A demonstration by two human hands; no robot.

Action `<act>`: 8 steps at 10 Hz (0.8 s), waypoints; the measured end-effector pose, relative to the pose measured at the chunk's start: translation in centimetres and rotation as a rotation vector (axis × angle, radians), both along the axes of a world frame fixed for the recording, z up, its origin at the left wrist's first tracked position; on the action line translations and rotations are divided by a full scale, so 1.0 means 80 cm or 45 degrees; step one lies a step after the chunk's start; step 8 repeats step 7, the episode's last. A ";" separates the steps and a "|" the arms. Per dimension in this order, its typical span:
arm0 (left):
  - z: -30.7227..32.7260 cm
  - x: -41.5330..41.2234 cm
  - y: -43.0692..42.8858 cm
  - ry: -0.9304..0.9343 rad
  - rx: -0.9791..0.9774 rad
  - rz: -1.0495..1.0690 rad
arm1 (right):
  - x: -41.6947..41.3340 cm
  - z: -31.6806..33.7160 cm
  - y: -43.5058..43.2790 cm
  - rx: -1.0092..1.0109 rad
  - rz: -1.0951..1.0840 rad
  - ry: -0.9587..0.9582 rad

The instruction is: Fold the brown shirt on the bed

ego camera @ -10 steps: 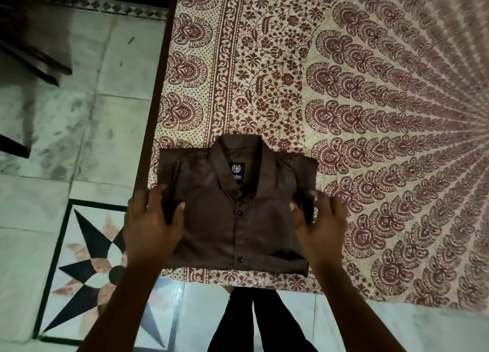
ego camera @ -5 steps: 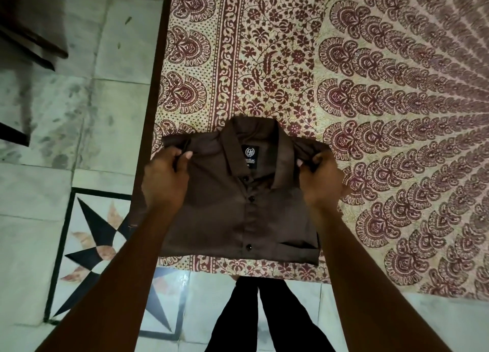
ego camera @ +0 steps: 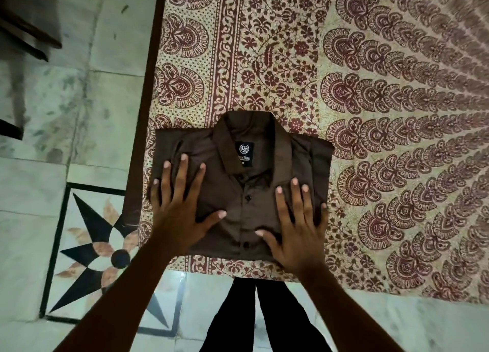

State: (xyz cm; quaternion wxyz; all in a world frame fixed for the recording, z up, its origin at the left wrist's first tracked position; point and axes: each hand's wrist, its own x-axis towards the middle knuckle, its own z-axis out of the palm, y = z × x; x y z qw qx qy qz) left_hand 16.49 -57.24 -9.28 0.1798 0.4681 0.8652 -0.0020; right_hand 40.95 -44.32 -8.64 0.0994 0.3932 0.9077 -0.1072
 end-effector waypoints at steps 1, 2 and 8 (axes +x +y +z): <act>-0.003 0.001 -0.001 -0.005 0.062 0.020 | 0.009 -0.007 0.038 0.104 -0.123 -0.081; 0.008 -0.002 0.002 -0.029 0.141 0.044 | 0.011 0.006 0.052 0.178 -0.377 -0.045; 0.048 0.005 0.036 -0.099 0.154 0.089 | -0.011 0.028 0.065 -0.064 -0.247 0.209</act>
